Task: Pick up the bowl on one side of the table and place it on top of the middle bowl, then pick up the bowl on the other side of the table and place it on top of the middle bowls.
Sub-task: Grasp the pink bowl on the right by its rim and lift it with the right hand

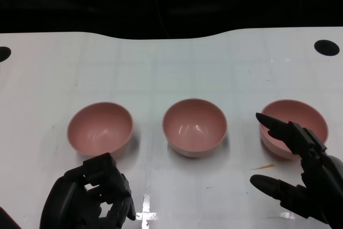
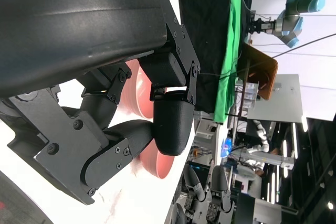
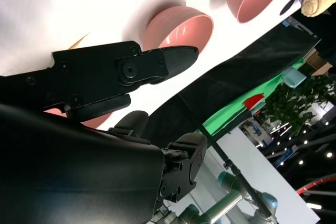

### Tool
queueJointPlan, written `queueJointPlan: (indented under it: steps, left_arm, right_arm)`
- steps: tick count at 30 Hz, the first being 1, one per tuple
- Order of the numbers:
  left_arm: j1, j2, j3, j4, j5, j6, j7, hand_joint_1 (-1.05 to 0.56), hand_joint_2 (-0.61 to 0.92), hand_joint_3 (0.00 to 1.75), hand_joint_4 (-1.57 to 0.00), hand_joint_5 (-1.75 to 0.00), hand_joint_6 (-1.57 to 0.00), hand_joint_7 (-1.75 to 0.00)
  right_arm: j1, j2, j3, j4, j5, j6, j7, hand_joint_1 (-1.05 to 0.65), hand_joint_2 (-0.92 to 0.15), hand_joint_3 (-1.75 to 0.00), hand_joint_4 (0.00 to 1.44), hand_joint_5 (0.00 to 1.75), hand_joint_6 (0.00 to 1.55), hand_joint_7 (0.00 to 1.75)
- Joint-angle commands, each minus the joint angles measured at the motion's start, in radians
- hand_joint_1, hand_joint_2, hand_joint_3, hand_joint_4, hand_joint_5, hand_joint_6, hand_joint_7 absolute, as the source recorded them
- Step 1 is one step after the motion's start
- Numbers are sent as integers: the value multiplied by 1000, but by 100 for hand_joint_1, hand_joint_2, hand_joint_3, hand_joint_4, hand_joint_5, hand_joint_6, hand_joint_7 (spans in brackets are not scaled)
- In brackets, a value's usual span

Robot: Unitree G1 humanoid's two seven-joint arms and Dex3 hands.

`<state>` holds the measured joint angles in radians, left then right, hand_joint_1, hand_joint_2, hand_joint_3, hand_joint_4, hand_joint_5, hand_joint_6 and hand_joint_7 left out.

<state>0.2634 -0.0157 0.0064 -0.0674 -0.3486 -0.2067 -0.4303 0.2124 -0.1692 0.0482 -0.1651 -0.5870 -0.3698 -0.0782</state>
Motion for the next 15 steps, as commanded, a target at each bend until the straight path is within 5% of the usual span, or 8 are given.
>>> queueJointPlan:
  steps: [1, 15]
  left_arm:
    - [8, 7, 1, -12, 0, 2, 7, -49, 35, 119, -86, -172, -85, -144]
    - [-6, 9, 5, -11, 2, 5, 16, -49, 36, 118, -86, -173, -85, -145]
  right_arm:
    - [-12, -27, -23, -81, -127, 103, -31, -77, -83, 0, 0, 77, 0, 47]
    - [-73, -71, 26, -107, -297, 281, -27, -77, -83, -1, 0, 69, 0, 48]
